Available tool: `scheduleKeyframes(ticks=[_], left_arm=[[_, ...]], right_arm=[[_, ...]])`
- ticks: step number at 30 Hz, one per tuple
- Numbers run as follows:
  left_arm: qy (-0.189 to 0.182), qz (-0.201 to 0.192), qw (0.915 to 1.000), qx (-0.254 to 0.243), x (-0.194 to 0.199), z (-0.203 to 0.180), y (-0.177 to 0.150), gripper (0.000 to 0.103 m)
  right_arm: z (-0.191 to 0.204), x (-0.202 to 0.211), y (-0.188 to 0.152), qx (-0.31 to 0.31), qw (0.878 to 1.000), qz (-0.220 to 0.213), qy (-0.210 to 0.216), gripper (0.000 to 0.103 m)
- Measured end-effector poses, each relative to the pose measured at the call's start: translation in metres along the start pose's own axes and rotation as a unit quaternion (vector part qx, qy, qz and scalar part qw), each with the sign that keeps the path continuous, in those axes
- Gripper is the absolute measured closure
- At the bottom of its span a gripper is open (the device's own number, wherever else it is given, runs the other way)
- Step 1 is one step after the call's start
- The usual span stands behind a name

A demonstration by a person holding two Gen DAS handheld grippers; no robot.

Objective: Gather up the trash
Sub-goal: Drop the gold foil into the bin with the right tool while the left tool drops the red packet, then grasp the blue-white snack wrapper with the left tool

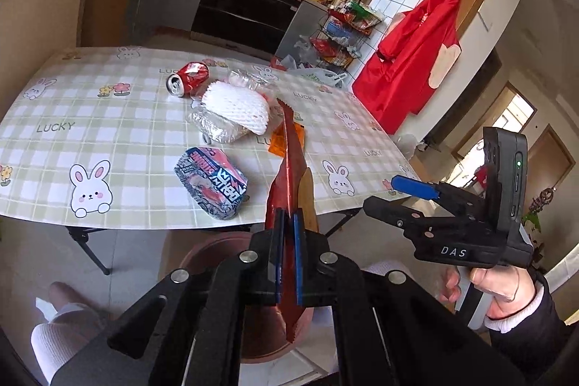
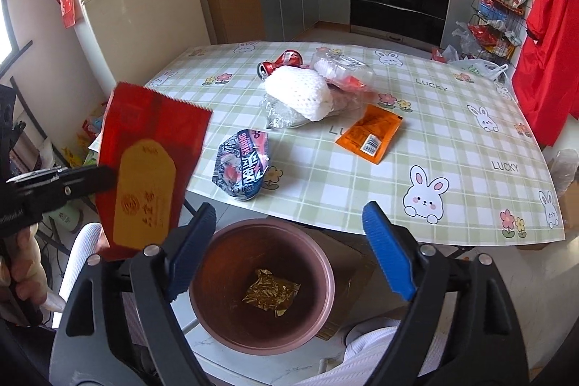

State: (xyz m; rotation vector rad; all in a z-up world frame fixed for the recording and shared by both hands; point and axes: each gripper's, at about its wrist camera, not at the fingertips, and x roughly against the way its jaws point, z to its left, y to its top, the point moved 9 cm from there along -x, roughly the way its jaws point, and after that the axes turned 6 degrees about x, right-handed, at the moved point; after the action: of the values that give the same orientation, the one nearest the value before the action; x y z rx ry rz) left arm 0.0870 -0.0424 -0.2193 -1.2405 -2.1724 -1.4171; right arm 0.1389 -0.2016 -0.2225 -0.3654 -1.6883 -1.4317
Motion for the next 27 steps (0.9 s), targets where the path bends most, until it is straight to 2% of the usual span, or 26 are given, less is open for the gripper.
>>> scheduleKeyframes(ticks=[3,4,6,11,17,20,27], left_arm=[[-0.006,0.002,0.9999,-0.008,-0.003,-0.008,-0.001,0.089],[-0.006,0.001,0.9999,-0.008,-0.003,-0.009,-0.001,0.080],[-0.005,-0.002,1.0000,-0.007,-0.002,-0.008,0.000,0.074],[0.009,-0.015,0.9998,0.001,0.003,-0.001,0.006,0.055],[0.046,-0.035,0.9983,0.011,0.009,0.014,0.013,0.017],[0.067,-0.035,0.9970,0.018,0.008,0.024,0.015,0.011],[0.096,-0.023,0.9941,0.044,-0.001,0.055,0.011,0.010]], right_arm=[[-0.005,0.001,-0.001,-0.005,1.000,-0.001,-0.003,0.020],[-0.006,0.001,-0.002,-0.006,1.000,-0.001,-0.003,0.020],[-0.007,0.001,-0.002,-0.007,1.000,-0.001,-0.003,0.019],[-0.007,0.001,-0.002,-0.007,1.000,-0.002,-0.004,0.015],[-0.008,0.001,-0.002,-0.005,1.000,-0.002,-0.016,0.010],[-0.010,0.002,-0.001,-0.008,1.000,-0.004,-0.022,0.008],[-0.019,-0.006,-0.007,-0.011,0.999,0.004,-0.035,0.007]])
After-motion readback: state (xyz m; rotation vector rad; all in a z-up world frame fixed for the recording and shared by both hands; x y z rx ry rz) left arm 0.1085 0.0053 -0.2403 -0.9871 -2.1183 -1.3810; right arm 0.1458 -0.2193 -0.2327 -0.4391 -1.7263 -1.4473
